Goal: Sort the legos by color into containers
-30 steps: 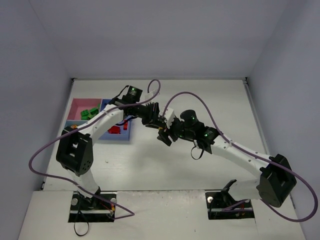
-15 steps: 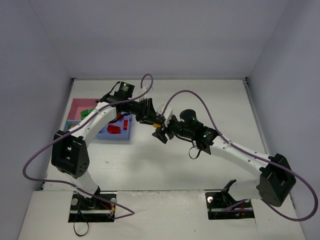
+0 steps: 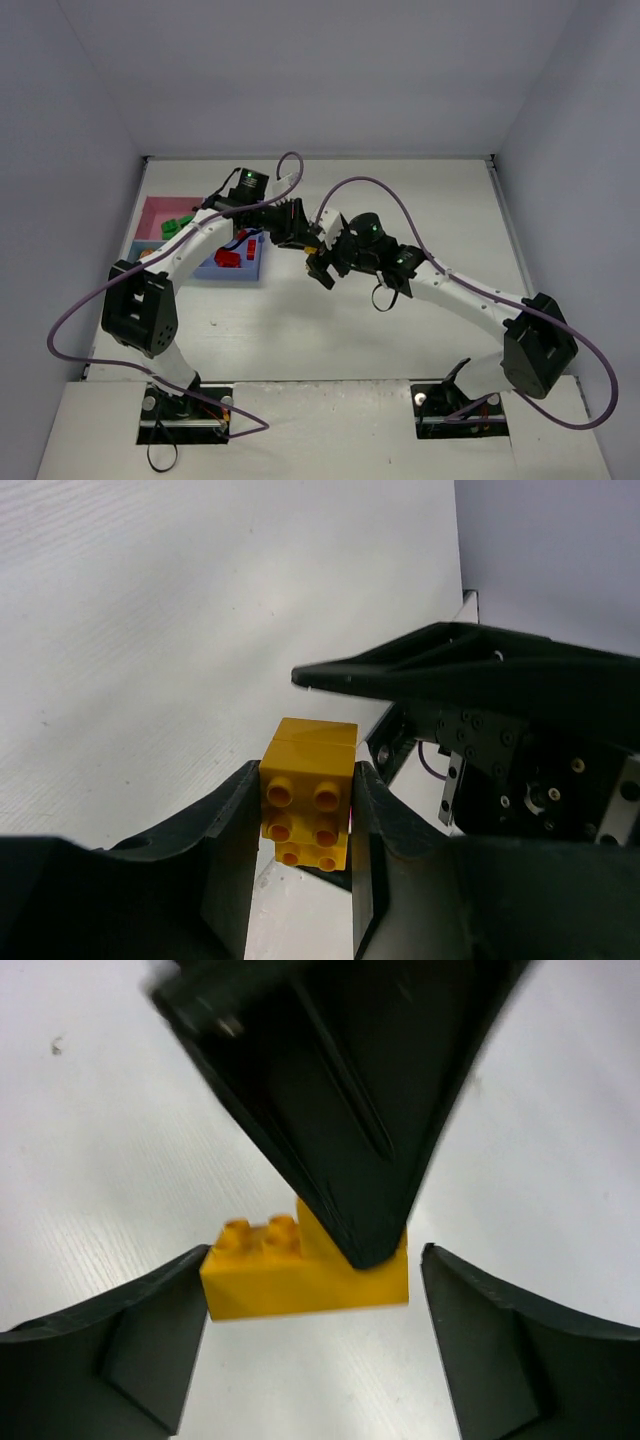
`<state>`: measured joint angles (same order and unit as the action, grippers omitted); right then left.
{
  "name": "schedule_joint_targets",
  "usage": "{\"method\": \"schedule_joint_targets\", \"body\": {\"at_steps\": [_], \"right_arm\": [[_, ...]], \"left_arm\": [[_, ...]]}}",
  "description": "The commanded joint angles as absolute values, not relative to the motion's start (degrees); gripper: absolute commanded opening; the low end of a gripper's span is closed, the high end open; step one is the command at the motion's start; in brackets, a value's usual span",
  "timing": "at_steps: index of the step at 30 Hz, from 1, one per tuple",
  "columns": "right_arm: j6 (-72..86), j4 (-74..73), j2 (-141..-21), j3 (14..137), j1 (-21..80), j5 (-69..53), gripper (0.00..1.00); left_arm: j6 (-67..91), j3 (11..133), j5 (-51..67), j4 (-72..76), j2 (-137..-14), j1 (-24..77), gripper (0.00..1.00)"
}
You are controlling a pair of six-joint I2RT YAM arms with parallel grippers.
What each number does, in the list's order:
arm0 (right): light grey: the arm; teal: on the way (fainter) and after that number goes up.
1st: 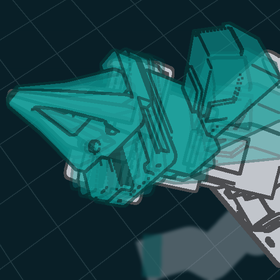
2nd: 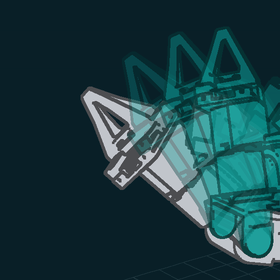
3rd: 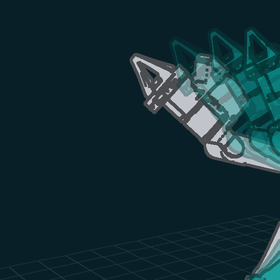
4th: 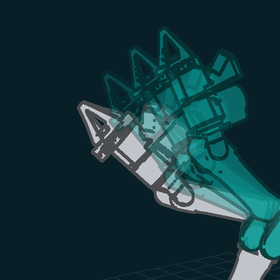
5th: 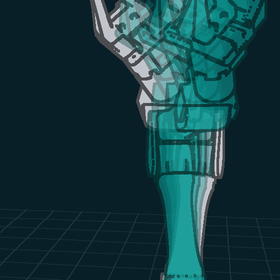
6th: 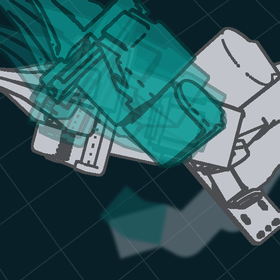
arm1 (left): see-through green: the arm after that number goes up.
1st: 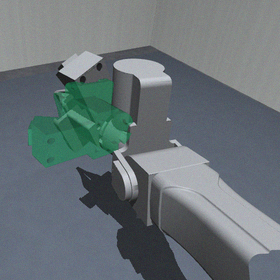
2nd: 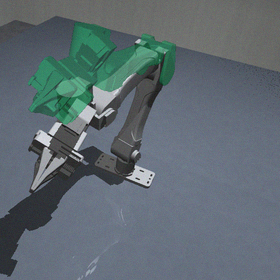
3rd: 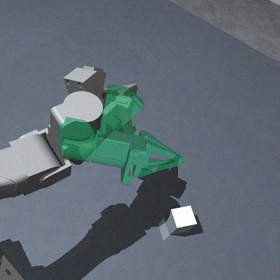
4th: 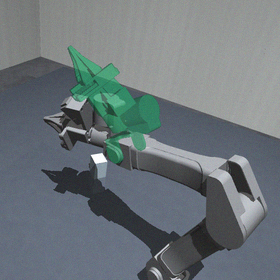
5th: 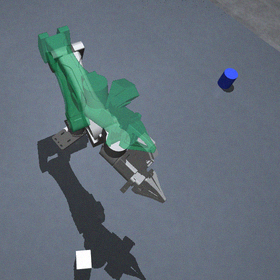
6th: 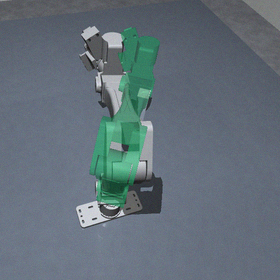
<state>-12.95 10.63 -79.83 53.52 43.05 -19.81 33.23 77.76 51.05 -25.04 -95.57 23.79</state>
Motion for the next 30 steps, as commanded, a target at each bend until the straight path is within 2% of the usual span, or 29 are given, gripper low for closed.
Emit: {"method": "schedule_joint_targets", "body": {"at_steps": [1, 3, 6, 17, 22, 30], "right_arm": [[-12.4, 8.3, -80.2, 55.8, 41.8, -16.3, 0.86], [-12.0, 8.3, -80.2, 55.9, 41.8, -16.3, 0.92], [-11.9, 8.1, -80.0, 56.2, 41.8, -16.6, 0.97], [-12.3, 9.6, -79.2, 56.9, 41.9, -18.0, 1.0], [-12.8, 9.9, -79.3, 58.3, 42.4, -19.2, 0.99], [-13.4, 10.1, -80.0, 59.2, 43.3, -20.1, 0.86]], "left_arm": [[33.6, 79.0, 49.2, -21.4, -91.7, 23.1, 0.0], [33.2, 79.3, 49.1, -21.8, -92.2, 23.2, 0.0], [33.4, 79.4, 49.3, -21.5, -92.7, 23.1, 0.0], [33.6, 79.5, 51.7, -21.0, -93.5, 23.3, 0.0], [33.5, 79.1, 52.4, -20.9, -93.9, 23.9, 0.0], [33.7, 79.5, 53.3, -20.7, -94.1, 24.5, 0.0]]}}
